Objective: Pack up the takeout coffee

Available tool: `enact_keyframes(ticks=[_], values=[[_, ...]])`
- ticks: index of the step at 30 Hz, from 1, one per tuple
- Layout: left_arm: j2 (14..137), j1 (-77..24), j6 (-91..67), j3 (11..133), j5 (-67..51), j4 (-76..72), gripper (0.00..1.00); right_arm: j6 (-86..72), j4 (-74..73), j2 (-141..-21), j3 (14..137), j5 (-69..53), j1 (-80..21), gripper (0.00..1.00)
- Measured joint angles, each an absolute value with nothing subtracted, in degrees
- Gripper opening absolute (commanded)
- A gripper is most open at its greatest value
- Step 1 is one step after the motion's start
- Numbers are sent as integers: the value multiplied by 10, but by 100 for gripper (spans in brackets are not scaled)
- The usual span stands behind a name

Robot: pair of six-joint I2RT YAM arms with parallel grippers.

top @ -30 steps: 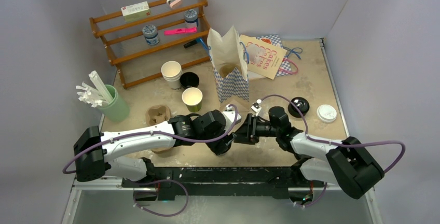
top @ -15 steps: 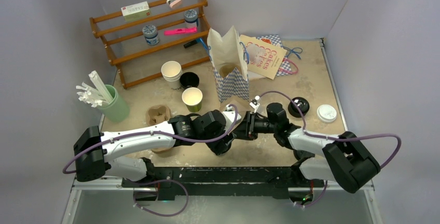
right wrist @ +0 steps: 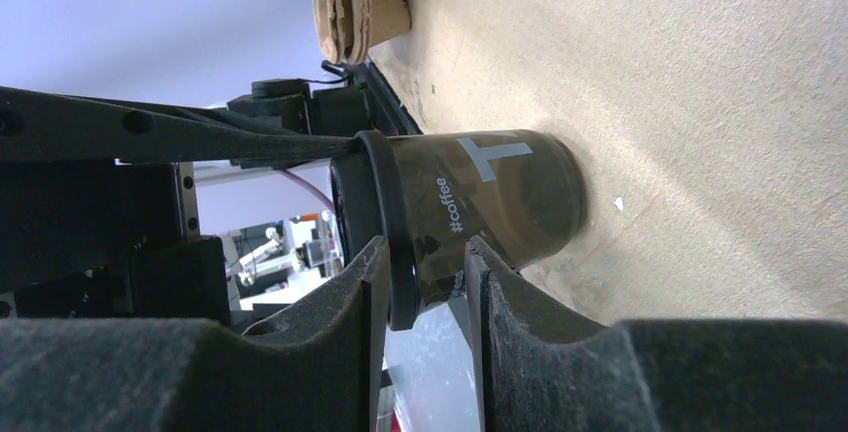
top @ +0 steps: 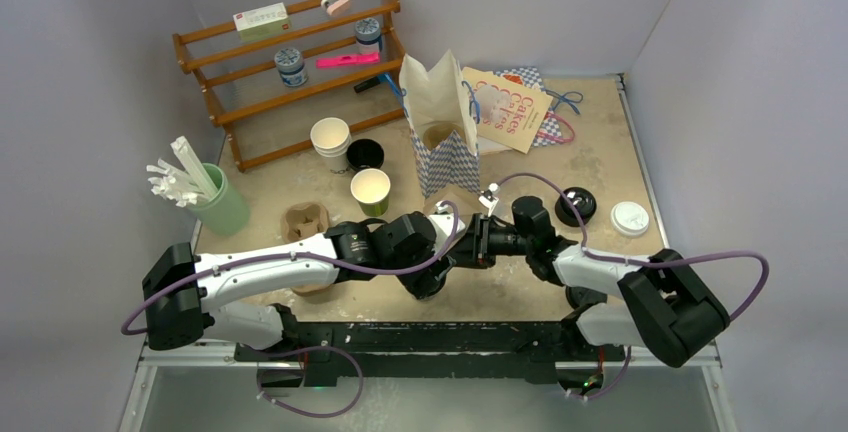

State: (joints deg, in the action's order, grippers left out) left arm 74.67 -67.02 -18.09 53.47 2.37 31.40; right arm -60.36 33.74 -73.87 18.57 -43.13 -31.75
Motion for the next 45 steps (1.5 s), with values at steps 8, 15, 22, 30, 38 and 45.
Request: enact_keyframes(ticks=[8, 15, 22, 30, 38, 45], values=[[751, -670, -183, 539, 24, 318, 45, -602, 344, -738, 185, -442, -317, 39], [754, -670, -185, 541, 24, 320, 44, -596, 347, -732, 185, -446, -317, 34], [755, -670, -189, 542, 24, 319, 44, -581, 338, -740, 185, -450, -317, 34], [759, -670, -191, 542, 24, 319, 43, -550, 322, -749, 199, -462, -319, 29], [760, -670, -200, 542, 27, 318, 43, -527, 300, -748, 208, -467, -319, 20], [760, -670, -206, 541, 28, 318, 43, -518, 288, -753, 215, -471, -319, 15]])
